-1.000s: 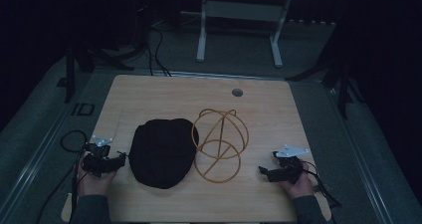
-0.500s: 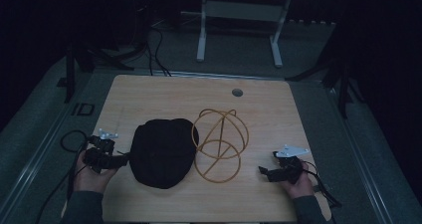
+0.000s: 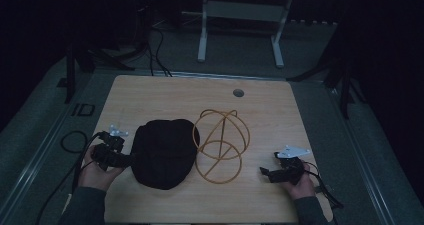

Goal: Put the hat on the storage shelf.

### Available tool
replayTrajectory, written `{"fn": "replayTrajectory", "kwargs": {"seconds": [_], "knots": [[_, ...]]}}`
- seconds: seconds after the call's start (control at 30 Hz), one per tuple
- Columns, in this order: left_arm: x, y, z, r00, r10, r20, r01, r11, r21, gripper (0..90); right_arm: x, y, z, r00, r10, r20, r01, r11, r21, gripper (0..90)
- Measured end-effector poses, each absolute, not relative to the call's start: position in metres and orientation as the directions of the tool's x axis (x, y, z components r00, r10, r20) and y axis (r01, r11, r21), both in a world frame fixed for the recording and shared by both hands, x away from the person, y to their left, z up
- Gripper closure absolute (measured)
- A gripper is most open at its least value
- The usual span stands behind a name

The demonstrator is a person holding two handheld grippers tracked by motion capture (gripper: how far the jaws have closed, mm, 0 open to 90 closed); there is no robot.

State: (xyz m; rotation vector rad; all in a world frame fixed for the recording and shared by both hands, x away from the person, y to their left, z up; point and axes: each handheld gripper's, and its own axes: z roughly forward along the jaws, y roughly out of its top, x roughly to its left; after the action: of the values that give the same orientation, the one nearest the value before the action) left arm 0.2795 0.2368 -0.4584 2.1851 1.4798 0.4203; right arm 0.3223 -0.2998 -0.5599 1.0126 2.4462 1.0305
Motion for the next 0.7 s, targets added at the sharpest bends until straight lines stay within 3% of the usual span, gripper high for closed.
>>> {"fn": "replayTrajectory", "kwargs": {"seconds": [0.53,0.7], "knots": [[0.286,0.210,-0.446,0.463,0.885,-0.050,0.775,-0.377,0.507,31.9,0.322,-0.300,-0.560,-0.707,0.707,-0.002,0.493,0.494,0.716,11.9],[0.291,0.197,-0.448,0.479,0.877,-0.049,0.776,-0.397,0.490,27.5,0.322,-0.300,-0.560,-0.707,0.707,-0.002,0.493,0.494,0.716,11.9]]}}
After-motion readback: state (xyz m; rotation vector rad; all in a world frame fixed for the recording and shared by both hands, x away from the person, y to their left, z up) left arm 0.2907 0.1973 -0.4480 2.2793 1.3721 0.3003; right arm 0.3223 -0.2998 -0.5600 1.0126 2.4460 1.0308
